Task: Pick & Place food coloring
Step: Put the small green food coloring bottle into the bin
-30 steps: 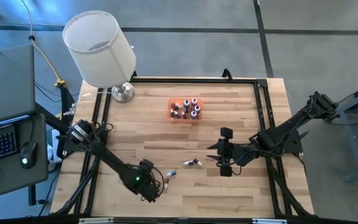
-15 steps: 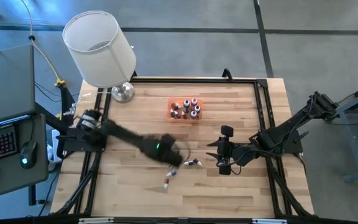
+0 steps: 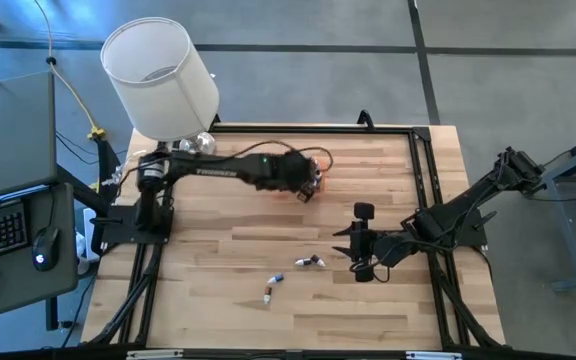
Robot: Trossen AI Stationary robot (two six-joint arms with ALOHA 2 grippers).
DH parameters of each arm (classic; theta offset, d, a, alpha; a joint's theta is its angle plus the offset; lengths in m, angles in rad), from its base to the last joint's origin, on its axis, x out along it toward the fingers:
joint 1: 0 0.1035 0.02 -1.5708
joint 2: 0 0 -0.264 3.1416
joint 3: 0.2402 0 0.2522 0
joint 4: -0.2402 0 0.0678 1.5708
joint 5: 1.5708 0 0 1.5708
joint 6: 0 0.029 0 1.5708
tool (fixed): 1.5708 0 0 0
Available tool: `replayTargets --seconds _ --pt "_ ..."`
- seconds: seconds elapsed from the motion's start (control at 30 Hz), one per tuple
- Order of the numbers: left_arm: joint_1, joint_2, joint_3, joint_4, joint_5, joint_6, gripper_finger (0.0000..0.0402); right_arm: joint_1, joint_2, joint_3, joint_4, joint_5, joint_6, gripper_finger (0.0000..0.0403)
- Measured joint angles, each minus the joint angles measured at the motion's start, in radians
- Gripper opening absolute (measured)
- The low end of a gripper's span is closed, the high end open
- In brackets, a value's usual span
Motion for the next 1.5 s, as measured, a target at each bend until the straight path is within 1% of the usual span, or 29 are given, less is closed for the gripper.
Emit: replayTargets --seconds 0.07,0.13,0.23,0.33,0.43,0.57,0.7,0.9,1.23,1.43,1.5 --pt "0.033 0.037 -0.006 0.048 0.067 0.028 0.0069 0.0 0.0 0.0 -0.008 -0.009 0.0 0.0134" --pt "0.055 0.045 -0.015 0.011 0.101 0.04 0.0069 0.0 0.0 0.0 -0.024 -0.012 0.001 0.0134" --pt "0.062 0.065 0.001 0.066 0.103 0.061 0.0069 0.0 0.0 0.0 -0.038 -0.012 0.004 0.0134" --pt "0.066 0.086 -0.017 0.006 0.121 0.082 0.0069 0.0 0.0 0.0 -0.044 -0.012 0.005 0.0134" --pt "0.065 0.081 -0.004 0.045 0.117 0.13 0.007 0.0 -0.001 0.0 -0.044 -0.011 0.005 0.0134" --pt "0.065 0.094 -0.012 0.037 0.119 0.216 0.007 0.0 -0.001 0.0 -0.04 -0.005 0.006 0.0134" --pt "0.065 0.087 -0.007 0.107 0.1 0.283 0.007 0.0 -0.001 0.0 -0.037 0.014 0.005 0.0134" --pt "0.065 0.089 -0.008 0.222 0.092 0.279 0.007 0.0 -0.001 0.0 -0.036 0.012 0.007 0.0134" --pt "0.065 0.089 -0.008 0.15 0.091 0.279 0.007 0.0 -0.001 0.0 -0.037 -0.004 0.007 0.0134" --pt "0.065 0.089 -0.008 0.151 0.117 0.275 0.007 0.0 -0.001 0.0 -0.037 -0.011 0.008 0.0134" --pt "0.065 0.089 -0.008 0.15 0.122 0.278 0.0076 0.0 -0.001 0.0 -0.037 -0.011 0.008 0.0134"
